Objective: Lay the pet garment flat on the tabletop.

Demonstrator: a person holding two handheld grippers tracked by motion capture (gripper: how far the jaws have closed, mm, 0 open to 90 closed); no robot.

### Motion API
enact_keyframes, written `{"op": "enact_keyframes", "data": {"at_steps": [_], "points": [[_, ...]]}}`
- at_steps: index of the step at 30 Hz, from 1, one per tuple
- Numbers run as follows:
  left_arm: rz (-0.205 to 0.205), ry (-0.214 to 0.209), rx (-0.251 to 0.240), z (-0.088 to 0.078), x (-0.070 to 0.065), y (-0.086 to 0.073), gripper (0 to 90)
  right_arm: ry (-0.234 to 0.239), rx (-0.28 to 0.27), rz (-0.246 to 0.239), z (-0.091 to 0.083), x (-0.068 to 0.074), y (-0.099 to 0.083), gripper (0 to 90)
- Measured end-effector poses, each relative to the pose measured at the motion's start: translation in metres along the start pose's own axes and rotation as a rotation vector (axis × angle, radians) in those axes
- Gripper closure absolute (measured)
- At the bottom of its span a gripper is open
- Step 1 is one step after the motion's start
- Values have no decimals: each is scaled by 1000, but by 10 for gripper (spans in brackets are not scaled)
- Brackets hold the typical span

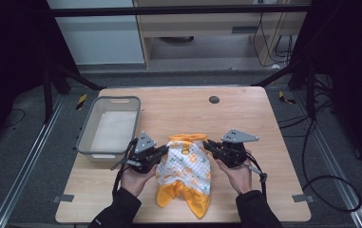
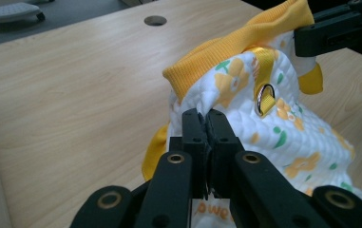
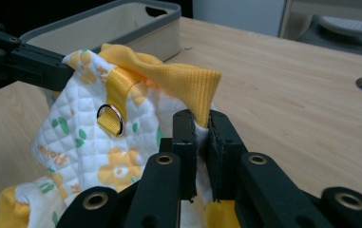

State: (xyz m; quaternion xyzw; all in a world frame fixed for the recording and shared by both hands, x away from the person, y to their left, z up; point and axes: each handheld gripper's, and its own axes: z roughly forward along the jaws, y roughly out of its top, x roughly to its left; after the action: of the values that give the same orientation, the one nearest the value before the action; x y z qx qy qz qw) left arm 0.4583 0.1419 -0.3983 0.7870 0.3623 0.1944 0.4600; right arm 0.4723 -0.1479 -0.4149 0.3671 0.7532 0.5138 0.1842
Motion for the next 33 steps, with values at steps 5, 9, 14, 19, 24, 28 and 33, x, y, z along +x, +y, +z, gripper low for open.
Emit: {"op": "enact_keyframes", "data": {"at_steps": [5,9,14,19,24,28,33], "points": [[-1,32,-32,2,2,11,880,-46,-57,6,3,-1,7,831],[-19,56,-71,8,3,19,880,-89,-101,18,7,-4,12,831],[-20,92,-95,22,5,27,879,-134,-145,45,13,-11,16,830],[-27,120,-95,42,11,33,878,-190,-152,45,23,-22,18,829],[-51,150,-98,62,21,38,875,-239,-145,28,36,-32,20,826],[-83,165,-93,78,29,44,833,-294,-119,42,49,-42,22,805],[-120,177,-98,82,41,47,531,-389,-62,17,55,-54,32,634]]}}
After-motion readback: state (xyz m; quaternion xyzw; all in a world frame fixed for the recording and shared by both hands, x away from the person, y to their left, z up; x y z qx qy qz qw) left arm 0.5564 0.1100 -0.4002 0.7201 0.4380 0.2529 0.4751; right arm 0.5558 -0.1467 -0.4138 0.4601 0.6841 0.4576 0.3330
